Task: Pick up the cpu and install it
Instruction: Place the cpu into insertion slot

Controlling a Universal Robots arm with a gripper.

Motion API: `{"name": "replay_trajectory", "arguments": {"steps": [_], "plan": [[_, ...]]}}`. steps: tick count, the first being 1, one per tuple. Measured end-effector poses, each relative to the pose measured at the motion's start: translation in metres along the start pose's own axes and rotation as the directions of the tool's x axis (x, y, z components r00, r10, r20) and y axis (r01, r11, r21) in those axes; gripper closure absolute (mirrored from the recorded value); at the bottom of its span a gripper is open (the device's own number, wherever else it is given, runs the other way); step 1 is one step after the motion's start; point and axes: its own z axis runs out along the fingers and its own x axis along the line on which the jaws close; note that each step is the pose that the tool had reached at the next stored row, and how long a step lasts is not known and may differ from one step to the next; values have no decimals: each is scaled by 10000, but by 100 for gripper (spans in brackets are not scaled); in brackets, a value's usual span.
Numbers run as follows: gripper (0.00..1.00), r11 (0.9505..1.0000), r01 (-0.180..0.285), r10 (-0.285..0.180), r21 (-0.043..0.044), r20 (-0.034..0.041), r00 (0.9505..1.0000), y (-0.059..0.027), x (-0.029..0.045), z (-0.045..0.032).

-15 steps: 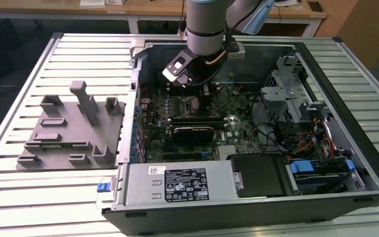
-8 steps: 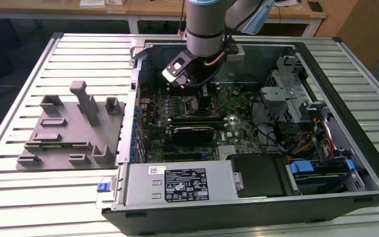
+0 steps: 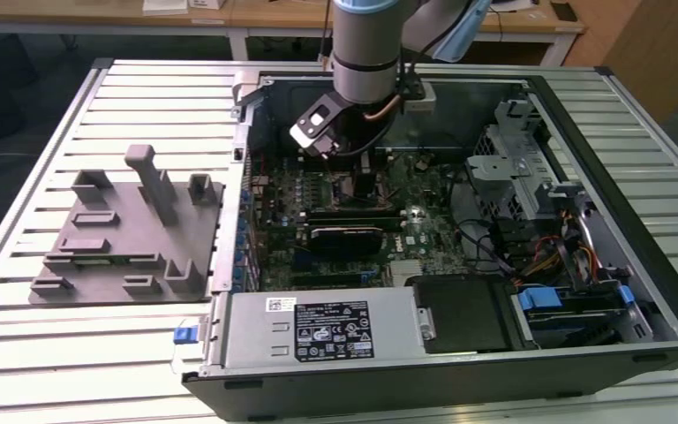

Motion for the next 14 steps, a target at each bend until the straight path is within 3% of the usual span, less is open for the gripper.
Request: {"name": "replay_trajectory", "arguments": {"steps": [14], "plan": [[46, 10000, -63, 63, 7, 4, 10000, -1, 1, 23]]}}
